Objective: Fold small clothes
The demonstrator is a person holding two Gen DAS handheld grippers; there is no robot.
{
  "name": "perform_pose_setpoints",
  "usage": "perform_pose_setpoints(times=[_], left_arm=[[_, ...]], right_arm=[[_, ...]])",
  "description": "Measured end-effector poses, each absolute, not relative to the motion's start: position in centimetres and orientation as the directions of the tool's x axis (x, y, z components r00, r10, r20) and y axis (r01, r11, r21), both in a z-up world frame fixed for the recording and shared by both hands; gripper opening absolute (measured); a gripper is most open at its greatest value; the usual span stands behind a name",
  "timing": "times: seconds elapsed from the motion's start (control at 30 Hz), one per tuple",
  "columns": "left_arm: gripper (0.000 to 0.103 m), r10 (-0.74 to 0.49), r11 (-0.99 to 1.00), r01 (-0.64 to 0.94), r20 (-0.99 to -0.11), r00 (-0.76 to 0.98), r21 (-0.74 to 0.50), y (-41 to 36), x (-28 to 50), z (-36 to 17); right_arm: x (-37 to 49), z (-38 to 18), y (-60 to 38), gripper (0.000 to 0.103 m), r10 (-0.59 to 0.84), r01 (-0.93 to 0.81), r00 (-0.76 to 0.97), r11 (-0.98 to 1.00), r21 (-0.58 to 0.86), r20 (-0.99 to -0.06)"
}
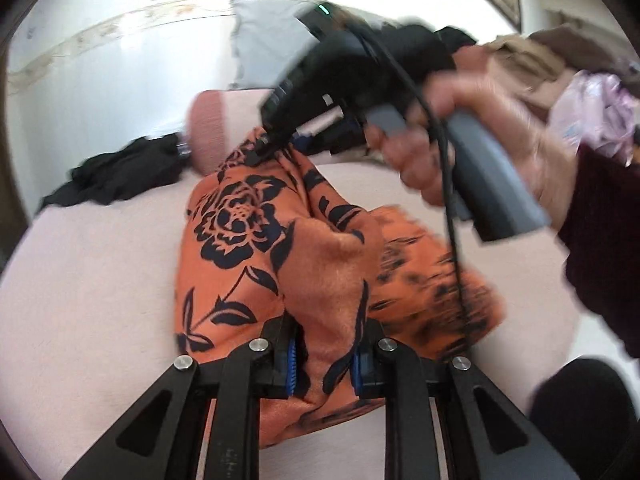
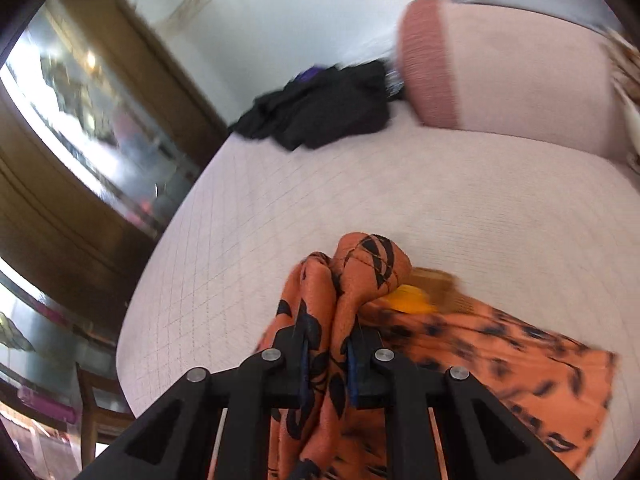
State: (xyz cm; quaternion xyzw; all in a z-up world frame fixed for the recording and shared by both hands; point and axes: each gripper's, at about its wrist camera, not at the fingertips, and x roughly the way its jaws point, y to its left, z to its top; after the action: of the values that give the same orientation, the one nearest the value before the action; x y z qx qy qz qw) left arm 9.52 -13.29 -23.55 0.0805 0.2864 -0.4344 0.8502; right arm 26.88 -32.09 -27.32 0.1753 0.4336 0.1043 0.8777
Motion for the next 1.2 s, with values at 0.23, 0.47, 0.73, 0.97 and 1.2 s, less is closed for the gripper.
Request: perform_pose_setpoints(times=[0.23, 0.47, 0.73, 0.97, 1.2], left_arm=[[0.02, -0.776, 0.47, 0.837, -0.582, 0.241, -0.28, -21.7, 7.9, -24.3], [0.022, -0.756, 0.431, 0.849, -0.636, 0.156, -0.304, -26.2, 8.2, -26.9], [0.054, -0.765, 0.351, 0.889, -0.638, 0.092, -0.293, -24.6, 8.5, -24.9], [0.069, -0.793, 0.462, 0.844, -0.554, 0.254, -0.274, -17.8, 13.9, -21.4], [0.069, -0.653, 0.675, 0.685, -0.654, 0.382, -0.273, -14.9, 19.8, -23.7]], right_arm=[[21.8, -28.8, -43.5, 0.014, 0.27, 0.125, 0.641, 0.887, 0.445, -0.719], [20.1, -32.0, -49.4, 0.015, 0.234, 0.219, 0.619, 0.866, 0.45, -0.75], [19.4, -35.8, -51.1, 0.015, 0.205, 0.278, 0.604, 0.852, 0.444, -0.77], [17.2, -34.6, -52.0, 0.023, 0.194, 0.371, 0.57, 0.806, 0.461, -0.798], [12.7, -27.6, -48.2, 0.023, 0.135, 0.301, 0.613, 0.871, 0.388, -0.778]])
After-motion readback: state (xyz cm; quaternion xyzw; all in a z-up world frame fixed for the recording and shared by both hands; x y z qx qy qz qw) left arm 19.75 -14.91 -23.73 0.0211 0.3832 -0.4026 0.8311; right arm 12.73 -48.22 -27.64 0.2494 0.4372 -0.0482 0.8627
